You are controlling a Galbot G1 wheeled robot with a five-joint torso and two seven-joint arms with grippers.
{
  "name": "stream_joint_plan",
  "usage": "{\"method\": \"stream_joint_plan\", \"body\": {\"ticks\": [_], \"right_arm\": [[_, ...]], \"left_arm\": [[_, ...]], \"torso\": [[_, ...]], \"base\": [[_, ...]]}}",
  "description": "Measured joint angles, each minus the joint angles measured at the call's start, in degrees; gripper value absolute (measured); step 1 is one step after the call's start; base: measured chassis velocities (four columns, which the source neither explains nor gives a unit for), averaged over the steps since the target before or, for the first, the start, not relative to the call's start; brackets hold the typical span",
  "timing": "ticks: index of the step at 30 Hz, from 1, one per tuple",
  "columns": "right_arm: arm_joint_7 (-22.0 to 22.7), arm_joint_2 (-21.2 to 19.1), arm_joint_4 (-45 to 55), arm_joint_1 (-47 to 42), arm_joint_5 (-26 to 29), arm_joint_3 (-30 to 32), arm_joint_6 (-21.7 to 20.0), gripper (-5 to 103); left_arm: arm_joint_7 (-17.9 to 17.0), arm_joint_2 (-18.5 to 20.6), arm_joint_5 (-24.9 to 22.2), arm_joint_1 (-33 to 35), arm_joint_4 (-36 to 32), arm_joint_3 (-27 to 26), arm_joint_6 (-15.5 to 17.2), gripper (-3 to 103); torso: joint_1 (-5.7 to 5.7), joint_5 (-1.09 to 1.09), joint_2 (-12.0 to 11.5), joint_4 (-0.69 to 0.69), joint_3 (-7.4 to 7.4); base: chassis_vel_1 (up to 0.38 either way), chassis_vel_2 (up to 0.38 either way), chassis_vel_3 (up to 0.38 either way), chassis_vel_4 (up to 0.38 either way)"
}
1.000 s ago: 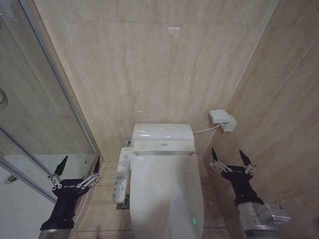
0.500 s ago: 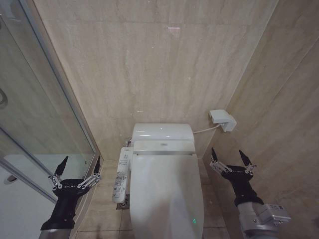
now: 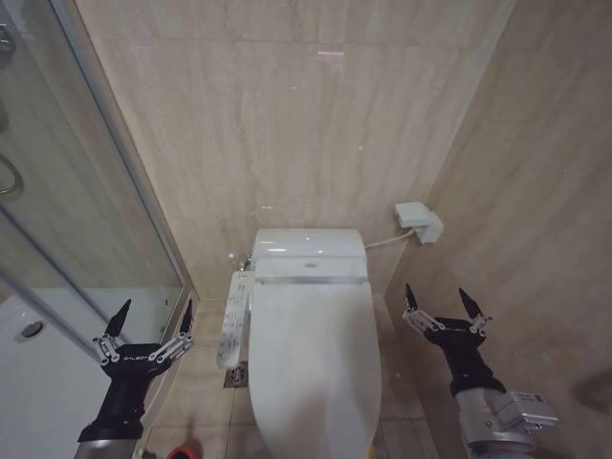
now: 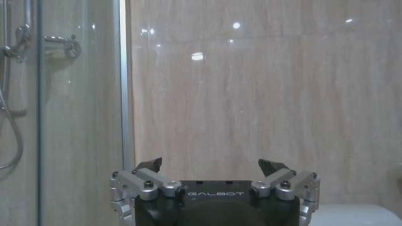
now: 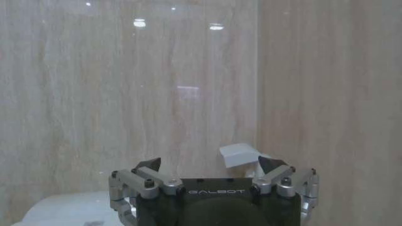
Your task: Open the toilet lid, clean the toilet bowl with a toilet brush, close the toilet lid, and flush.
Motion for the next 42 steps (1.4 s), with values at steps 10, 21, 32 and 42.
{"method": "stream_joint_plan", "body": {"ticks": [10, 21, 32, 42], "right_arm": [[0.00, 0.00, 0.01, 0.00, 0.00, 0.00, 0.00, 100], [0.00, 0.00, 0.01, 0.00, 0.00, 0.00, 0.00, 100], [0.00, 0.00, 0.01, -0.01, 0.00, 0.00, 0.00, 100], [0.00, 0.00, 0.00, 0.02, 0.00, 0.00, 0.00, 100]], "left_arm": [[-0.01, 0.01, -0.03, 0.00, 0.03, -0.01, 0.01, 100], [-0.02, 0.01, -0.04, -0.01, 0.03, -0.01, 0.01, 100], [-0.01, 0.01, -0.04, -0.01, 0.04, -0.01, 0.01, 100], [-0.02, 0.02, -0.04, -0.02, 0.04, -0.01, 0.01, 100]], "torso": [[0.01, 0.03, 0.01, 0.01, 0.00], [-0.01, 0.04, 0.02, 0.01, 0.00], [-0.04, -0.03, 0.04, 0.01, -0.02], [0.07, -0.02, -0.02, 0.03, 0.03]], "base": [[0.272, -0.237, -0.250, 0.258], [0.363, -0.353, -0.351, 0.357], [0.258, -0.219, -0.253, 0.235], [-0.063, 0.037, 0.049, -0.026]]}}
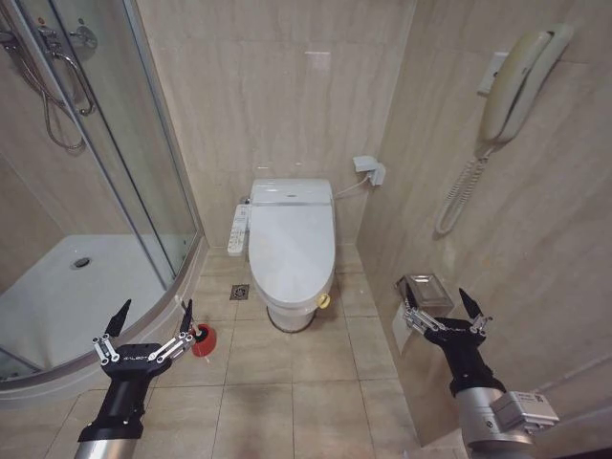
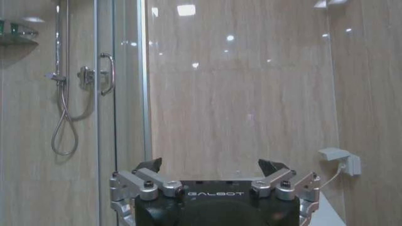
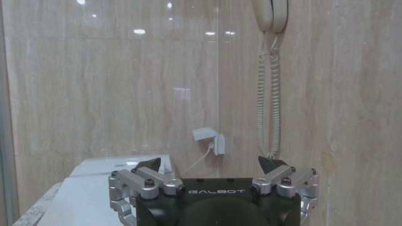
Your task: Open the toilet lid, clean the toilet bowl with a toilet brush, close the toilet lid, and flush.
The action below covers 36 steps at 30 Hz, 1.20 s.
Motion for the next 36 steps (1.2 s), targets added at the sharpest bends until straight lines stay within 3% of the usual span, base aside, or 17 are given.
{"method": "stream_joint_plan", "body": {"ticks": [36], "right_arm": [[0.00, 0.00, 0.00, -0.02, 0.00, 0.00, 0.00, 100]], "left_arm": [[0.00, 0.00, 0.00, 0.02, 0.00, 0.00, 0.00, 100]], "torso": [[-0.06, 0.00, 0.02, -0.02, -0.03]], "base": [[0.002, -0.001, -0.001, 0.001]]}}
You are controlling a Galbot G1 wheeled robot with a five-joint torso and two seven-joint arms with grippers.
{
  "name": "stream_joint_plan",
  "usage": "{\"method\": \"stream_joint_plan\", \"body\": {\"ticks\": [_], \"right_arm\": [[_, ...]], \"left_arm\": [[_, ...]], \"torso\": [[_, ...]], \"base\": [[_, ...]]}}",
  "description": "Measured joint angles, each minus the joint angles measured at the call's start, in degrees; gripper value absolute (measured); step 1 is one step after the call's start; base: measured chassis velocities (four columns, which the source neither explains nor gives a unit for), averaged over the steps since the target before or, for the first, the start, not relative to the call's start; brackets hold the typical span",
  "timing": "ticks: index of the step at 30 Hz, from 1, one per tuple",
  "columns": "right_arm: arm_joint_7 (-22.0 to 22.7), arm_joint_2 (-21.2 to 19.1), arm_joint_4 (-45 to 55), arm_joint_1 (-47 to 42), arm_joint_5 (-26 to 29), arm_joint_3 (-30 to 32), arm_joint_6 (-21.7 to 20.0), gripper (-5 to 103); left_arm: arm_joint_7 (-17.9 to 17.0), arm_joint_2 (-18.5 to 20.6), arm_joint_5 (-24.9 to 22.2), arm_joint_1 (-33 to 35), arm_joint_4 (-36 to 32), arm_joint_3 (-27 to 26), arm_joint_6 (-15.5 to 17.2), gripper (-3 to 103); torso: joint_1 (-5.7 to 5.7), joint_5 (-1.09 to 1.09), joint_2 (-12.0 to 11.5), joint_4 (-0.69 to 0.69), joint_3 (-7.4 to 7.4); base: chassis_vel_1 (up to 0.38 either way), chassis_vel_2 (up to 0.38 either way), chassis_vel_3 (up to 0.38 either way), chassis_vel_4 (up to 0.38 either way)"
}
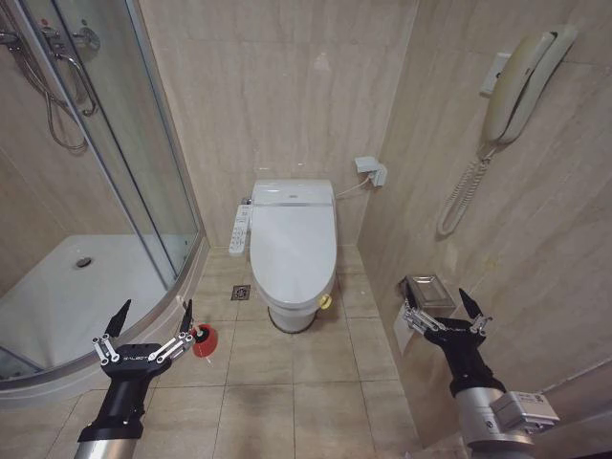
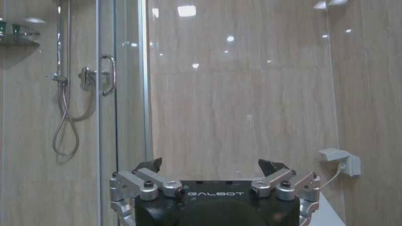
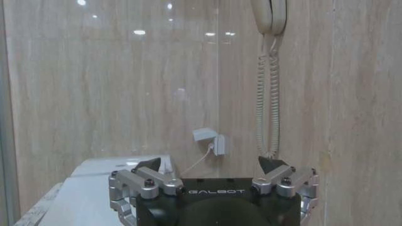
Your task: Open the toilet lid, clean the toilet bowl with a toilet brush, close the toilet lid, and flush.
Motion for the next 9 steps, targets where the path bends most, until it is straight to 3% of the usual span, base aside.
{"method": "stream_joint_plan", "body": {"ticks": [9], "right_arm": [[0.00, 0.00, 0.00, 0.00, 0.00, 0.00, 0.00, 100]], "left_arm": [[0.00, 0.00, 0.00, 0.00, 0.00, 0.00, 0.00, 100]], "torso": [[0.00, 0.00, 0.00, 0.00, 0.00]], "base": [[0.000, 0.000, 0.000, 0.000]]}}
